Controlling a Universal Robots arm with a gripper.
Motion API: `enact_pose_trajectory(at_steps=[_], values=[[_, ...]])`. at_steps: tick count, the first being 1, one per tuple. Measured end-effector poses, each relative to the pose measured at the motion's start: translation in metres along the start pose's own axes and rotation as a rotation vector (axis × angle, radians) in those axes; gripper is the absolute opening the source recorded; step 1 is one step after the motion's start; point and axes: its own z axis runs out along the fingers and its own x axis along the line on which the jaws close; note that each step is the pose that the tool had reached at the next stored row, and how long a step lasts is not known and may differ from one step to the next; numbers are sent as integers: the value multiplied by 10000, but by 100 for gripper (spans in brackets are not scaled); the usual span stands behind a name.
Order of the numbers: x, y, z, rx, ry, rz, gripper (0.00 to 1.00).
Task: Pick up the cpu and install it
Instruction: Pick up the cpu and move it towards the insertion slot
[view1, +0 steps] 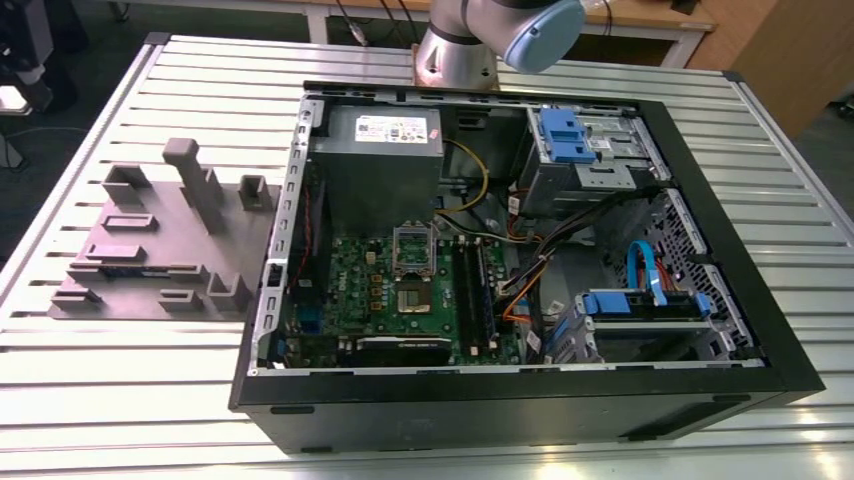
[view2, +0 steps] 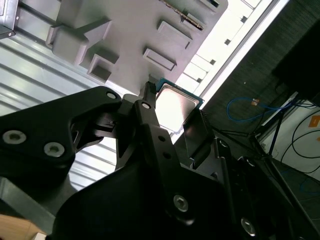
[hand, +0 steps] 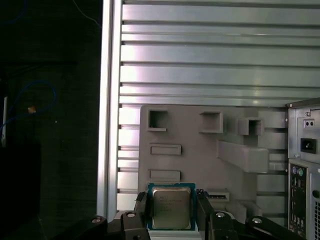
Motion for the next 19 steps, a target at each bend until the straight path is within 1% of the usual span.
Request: enact_pose_trajectory(at_steps=[12,17,19], values=[[0,3,-74,19,-1,0,47],[0,4,-85,21,-3,0,47],[-29,4,-90,22,-2,0,47]])
